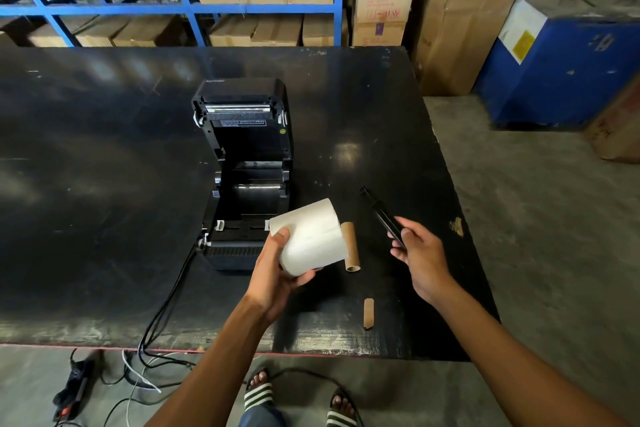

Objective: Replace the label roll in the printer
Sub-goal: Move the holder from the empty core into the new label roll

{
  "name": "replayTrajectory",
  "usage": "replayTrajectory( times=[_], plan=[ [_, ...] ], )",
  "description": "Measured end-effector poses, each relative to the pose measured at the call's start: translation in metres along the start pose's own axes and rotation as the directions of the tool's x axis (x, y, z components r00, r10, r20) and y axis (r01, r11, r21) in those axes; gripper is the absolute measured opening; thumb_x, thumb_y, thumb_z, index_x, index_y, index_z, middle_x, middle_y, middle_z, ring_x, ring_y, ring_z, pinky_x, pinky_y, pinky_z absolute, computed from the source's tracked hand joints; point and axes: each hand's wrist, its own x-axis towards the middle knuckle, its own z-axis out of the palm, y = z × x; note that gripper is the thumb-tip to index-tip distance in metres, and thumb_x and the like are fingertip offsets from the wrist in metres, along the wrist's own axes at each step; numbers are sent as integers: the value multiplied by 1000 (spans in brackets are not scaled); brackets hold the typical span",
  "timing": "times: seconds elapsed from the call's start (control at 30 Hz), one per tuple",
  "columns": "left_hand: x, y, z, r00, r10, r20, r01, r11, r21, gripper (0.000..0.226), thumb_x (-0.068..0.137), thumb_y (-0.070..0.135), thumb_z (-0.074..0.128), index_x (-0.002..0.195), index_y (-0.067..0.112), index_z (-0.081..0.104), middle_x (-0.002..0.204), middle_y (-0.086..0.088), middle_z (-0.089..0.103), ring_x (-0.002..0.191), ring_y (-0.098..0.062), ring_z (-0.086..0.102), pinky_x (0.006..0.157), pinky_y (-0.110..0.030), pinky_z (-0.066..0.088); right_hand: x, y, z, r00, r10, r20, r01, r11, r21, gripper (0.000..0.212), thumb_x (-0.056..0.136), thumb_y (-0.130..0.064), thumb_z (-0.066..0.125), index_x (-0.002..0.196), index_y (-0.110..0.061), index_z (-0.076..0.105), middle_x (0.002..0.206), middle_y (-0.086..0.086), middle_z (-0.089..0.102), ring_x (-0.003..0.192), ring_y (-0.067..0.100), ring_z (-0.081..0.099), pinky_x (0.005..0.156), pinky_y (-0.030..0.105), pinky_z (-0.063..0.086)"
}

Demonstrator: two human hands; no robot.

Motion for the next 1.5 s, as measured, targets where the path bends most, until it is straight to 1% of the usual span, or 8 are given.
replayTrajectory(
  times=[0.27,0.5,0.77,1.03,1.13,1.3,1.4,1.5],
  plan=[
    [5,11,-13,995,-28,97,43,987,-153,54,82,48,67,127,20,54,109,-16,75,100,-49,68,45,-26,57,-16,-18,-3,926,-201,318,280,934,-224,38,102,-7,41,110,-33,67,98,9,65,73,7,59,68,21,51],
    [4,15,-28,989,-7,147,-18,985,170,61,71,54,72,125,27,60,107,-4,75,97,-23,74,58,-32,58,-13,-39,-6,857,-287,429,450,821,-350,35,99,-7,47,113,-34,65,103,-2,54,84,11,60,73,19,51],
    [0,10,-17,988,-41,148,31,997,69,60,70,51,73,120,19,60,99,-8,76,91,-28,73,51,-27,53,-29,-27,13,925,-196,324,153,976,152,13,91,-9,63,102,-10,70,100,9,74,92,26,72,76,30,58],
    [1,4,-5,985,-77,154,65,995,80,59,81,46,63,130,15,55,106,-12,72,98,-32,68,49,-25,52,-29,-20,23,925,-182,334,201,979,-22,19,93,-24,62,106,-35,72,101,-12,75,95,7,68,69,20,53],
    [1,4,-4,983,-77,167,68,996,57,57,75,48,68,123,18,58,102,-10,76,94,-34,70,49,-25,50,-16,-13,9,967,-172,187,194,975,-105,14,95,-28,59,103,-37,66,98,-7,72,93,11,68,69,20,51],
    [3,5,-3,982,-77,170,72,997,35,60,73,48,72,122,17,57,105,-11,75,101,-40,68,48,-25,49,13,29,-27,998,-64,-5,35,595,-803,39,87,-40,66,122,-26,54,126,8,48,118,27,49,94,41,48],
    [5,5,-1,984,-73,165,69,997,35,67,70,49,74,125,16,55,106,-12,74,102,-41,67,47,-25,50,14,52,-32,1000,-7,-16,-11,435,-900,58,80,-51,69,128,-26,48,131,8,42,122,30,41,95,42,44],
    [6,5,0,984,-69,162,64,997,32,68,70,49,75,125,16,55,108,-13,73,102,-42,67,47,-25,50,15,67,-32,998,-60,-35,-5,447,-894,48,82,-45,70,122,-26,52,126,8,46,119,27,41,93,39,44]
  ],
)
